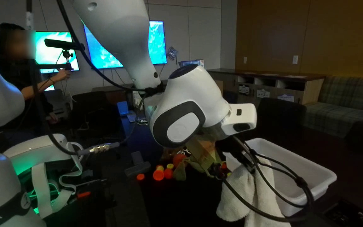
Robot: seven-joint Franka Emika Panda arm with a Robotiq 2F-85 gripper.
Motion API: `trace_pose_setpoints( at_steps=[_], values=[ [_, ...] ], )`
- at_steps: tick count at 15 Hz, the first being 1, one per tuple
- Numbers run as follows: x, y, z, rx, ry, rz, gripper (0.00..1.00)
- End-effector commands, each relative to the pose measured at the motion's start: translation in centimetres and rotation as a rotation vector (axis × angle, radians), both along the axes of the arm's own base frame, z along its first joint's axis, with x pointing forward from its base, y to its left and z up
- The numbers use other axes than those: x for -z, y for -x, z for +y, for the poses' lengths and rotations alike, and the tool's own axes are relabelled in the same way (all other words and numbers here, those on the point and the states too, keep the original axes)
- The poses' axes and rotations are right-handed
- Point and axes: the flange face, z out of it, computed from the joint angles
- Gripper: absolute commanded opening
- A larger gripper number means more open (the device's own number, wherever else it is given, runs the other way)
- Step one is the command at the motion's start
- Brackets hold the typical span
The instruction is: Pick up the towel, push the objects in front of the white storage box to the left, place the towel in the storage box
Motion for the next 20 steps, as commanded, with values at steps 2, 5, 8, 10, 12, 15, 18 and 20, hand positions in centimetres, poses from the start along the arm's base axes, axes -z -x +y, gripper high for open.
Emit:
trace_pose_setpoints(
  at_steps=[2,5,8,10,12,15,18,20],
  values=[
    [0.0,-1.4,-4.9,0.041,0.081,-0.016,0.07],
    [2.4,-2.9,-6.1,0.053,0.122,-0.008,0.07],
    [5.9,-5.6,-5.7,0.103,0.127,-0.004,0.07],
    [8.5,-7.3,-4.9,0.133,0.116,0.01,0.07],
    [11.2,-8.7,-4.1,0.151,0.11,0.02,0.07],
    [14.6,-10.3,-3.1,0.172,0.093,0.04,0.07],
    [16.8,-11.4,-2.7,0.188,0.071,0.058,0.07],
    [17.9,-11.9,-2.3,0.191,0.06,0.072,0.07]
  ],
)
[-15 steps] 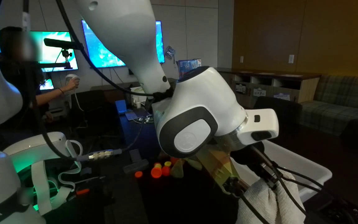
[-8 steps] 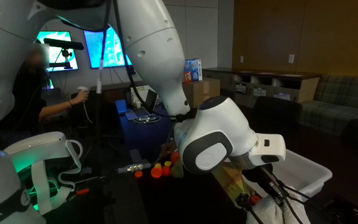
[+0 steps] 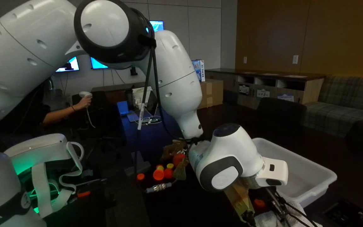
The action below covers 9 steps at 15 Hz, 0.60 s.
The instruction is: Pick up the towel, push the objects in front of the white storage box to the left, place the towel in the storage box
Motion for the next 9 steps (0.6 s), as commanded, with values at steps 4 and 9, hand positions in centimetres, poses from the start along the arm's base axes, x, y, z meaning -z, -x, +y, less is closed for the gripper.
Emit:
trace_pose_setpoints(
  at_steps=[4,9],
  values=[
    [2.6,-2.4,1.7,0.02,-0.044,0.018,0.07],
    [3.2,-2.9,5.1,-0.001,-0.102,0.036,0.07]
  ],
)
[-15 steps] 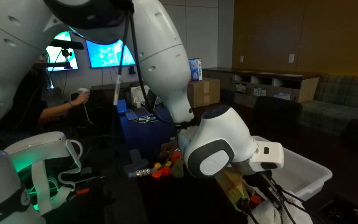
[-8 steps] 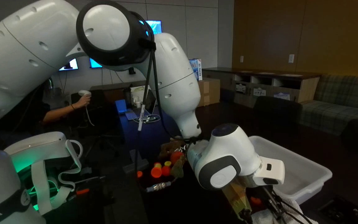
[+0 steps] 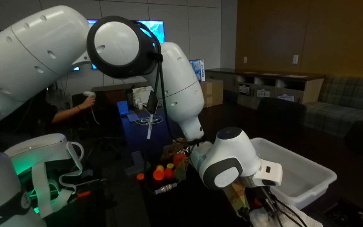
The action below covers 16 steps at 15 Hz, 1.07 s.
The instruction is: Pick up the towel, push the objects in front of the white storage box to the left, place the towel in the storage box
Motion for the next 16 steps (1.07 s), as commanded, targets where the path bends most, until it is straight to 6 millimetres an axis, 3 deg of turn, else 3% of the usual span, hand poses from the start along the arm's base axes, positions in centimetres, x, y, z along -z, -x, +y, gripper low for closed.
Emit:
trace_pose_setpoints(
  at_steps=[1,9,16],
  values=[
    [0.7,-1.0,2.9,-0.001,-0.052,-0.001,0.07],
    [0.8,-0.9,9.4,-0.05,-0.135,0.011,0.07],
    [0.7,0.6,18.0,-0.103,-0.183,0.018,0.07]
  ],
)
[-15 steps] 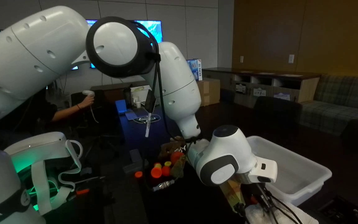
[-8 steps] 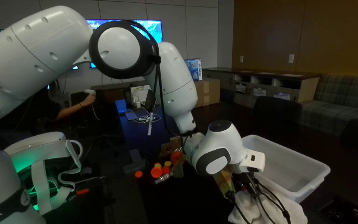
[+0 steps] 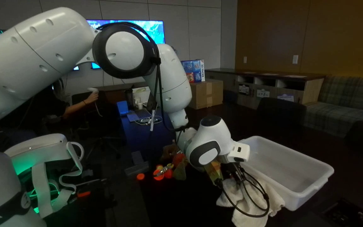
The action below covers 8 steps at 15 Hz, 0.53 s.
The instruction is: Pick up the towel, push the objects in front of the white storage box to the left, place the towel in the storage box
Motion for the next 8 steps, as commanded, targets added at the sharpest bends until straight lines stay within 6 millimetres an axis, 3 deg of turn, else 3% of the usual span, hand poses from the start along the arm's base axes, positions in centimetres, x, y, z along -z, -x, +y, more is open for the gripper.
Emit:
trace_pose_setpoints(
  at_steps=[1,8],
  values=[
    [0.7,1.9,5.6,-0.01,-0.042,0.028,0.07],
    [-1.9,5.6,15.3,-0.107,-0.096,0.048,0.07]
  ],
)
